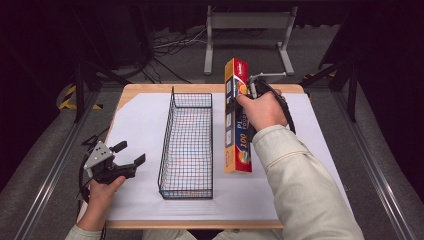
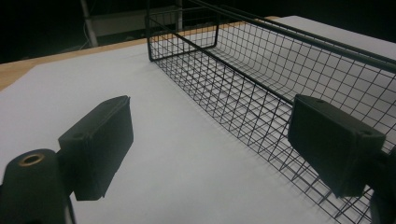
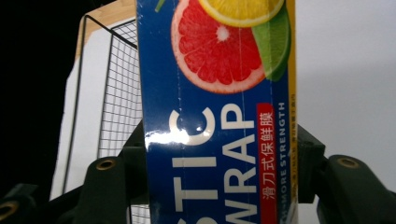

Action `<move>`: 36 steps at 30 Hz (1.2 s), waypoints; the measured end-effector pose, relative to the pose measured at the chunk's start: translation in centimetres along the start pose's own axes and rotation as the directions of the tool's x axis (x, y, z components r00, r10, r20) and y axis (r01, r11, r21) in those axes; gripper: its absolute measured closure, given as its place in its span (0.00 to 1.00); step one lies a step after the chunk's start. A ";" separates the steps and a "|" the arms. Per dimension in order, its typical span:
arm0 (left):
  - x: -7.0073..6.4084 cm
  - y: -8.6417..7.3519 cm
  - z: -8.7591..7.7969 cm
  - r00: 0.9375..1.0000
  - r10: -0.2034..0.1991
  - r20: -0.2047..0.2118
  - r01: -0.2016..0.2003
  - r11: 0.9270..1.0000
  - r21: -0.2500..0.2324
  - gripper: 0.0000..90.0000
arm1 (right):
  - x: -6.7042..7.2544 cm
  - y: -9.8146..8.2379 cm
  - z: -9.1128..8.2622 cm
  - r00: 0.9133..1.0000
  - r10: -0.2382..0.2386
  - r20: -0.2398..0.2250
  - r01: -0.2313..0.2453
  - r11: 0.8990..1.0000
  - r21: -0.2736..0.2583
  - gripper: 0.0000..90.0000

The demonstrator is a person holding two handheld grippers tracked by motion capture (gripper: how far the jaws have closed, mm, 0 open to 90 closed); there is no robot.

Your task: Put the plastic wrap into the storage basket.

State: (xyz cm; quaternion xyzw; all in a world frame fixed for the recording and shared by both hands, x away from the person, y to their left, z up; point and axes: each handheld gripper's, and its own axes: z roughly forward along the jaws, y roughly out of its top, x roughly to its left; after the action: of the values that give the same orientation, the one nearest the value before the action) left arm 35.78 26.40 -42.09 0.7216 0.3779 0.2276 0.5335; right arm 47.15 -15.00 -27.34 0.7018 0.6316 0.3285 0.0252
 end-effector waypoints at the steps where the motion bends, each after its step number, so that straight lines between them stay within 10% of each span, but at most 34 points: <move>1: 0.0 0.0 0.0 1.000 -0.003 0.000 0.003 1.000 0.000 0.17 | 0.3 0.0 0.1 1.000 -0.002 0.011 0.002 1.000 0.002 0.47; 36: 0.1 -0.5 -1.2 0.999 -0.027 -0.029 0.026 1.000 -0.015 0.17 | 8.3 -0.7 6.7 0.993 -0.022 0.116 0.017 0.999 0.049 0.46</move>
State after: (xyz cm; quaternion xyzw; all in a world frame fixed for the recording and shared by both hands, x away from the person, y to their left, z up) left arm 34.82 27.32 -42.15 0.7092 0.3935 0.2338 0.5362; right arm 49.77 -4.79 -29.31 0.7139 0.6436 0.2716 0.0483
